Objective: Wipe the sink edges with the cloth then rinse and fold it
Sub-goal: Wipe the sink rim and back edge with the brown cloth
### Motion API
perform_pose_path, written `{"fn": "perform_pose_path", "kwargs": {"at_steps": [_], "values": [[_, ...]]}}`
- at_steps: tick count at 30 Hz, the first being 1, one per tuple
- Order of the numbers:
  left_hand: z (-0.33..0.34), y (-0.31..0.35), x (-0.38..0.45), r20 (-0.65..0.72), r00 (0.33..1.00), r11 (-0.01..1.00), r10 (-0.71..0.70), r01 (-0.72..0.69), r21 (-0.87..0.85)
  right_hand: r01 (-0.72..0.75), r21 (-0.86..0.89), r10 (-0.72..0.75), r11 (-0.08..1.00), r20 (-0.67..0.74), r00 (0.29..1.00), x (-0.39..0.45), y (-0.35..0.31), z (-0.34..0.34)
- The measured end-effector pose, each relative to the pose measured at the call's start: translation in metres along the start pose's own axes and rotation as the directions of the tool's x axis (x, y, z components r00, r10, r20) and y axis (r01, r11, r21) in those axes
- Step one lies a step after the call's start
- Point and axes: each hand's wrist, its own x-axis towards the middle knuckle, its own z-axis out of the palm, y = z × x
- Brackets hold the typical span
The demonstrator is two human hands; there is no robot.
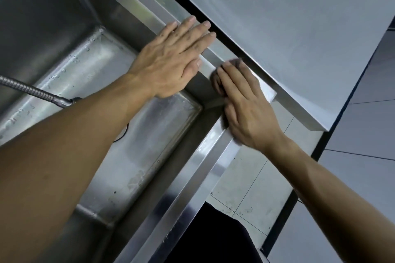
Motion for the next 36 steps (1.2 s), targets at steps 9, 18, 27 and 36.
{"fn": "perform_pose_path", "kwargs": {"at_steps": [9, 18, 27, 36], "values": [[-0.003, 0.012, -0.001, 0.027, 0.997, 0.997, -0.079, 0.079, -0.020, -0.293, 0.122, 0.302, 0.948, -0.065, 0.951, -0.021, 0.013, -0.009], [0.001, 0.044, 0.000, -0.009, 0.987, 0.987, -0.159, 0.159, -0.022, -0.001, 0.075, 0.005, 0.997, -0.047, 0.999, -0.049, -0.006, 0.000], [0.001, 0.065, 0.006, 0.067, 0.996, 0.999, -0.050, 0.050, -0.005, -0.050, 0.124, 0.062, 0.991, -0.091, 0.994, -0.062, -0.016, 0.004], [0.007, 0.086, -0.011, 0.038, 0.986, 0.986, -0.163, 0.162, 0.037, 0.125, 0.055, -0.123, 0.991, -0.040, 0.992, -0.049, 0.031, -0.004]]}}
